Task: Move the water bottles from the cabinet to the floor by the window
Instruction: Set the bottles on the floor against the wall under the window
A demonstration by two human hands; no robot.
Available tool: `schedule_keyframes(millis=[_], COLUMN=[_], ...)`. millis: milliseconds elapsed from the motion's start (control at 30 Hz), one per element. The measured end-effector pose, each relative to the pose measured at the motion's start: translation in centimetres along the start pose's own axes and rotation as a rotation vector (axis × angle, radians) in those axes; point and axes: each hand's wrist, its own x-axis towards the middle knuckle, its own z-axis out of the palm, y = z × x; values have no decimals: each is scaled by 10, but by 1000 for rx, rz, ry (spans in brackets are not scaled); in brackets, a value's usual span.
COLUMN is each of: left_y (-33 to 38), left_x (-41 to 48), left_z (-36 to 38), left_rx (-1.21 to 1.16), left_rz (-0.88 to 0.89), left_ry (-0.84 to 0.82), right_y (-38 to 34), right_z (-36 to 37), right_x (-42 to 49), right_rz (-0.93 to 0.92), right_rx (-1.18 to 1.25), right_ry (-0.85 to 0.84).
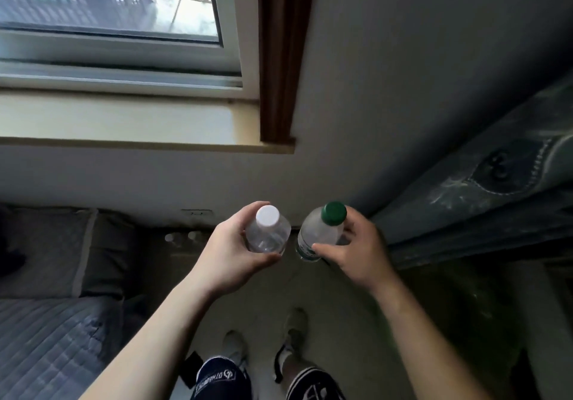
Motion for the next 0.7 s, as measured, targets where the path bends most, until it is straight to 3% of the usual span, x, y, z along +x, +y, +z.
schedule_keyframes(millis=[367, 700], left_y=[-83, -249], left_x=[66, 141], left_z=[48, 107], left_rx=[93, 95], left_rz=[-34, -24], left_ry=[8, -33], right_y=[96, 245], right_z=[13, 70], right_x=[71, 142], right_rz=[58, 76], right_rx=[-32, -95], right_ry=[-47, -67])
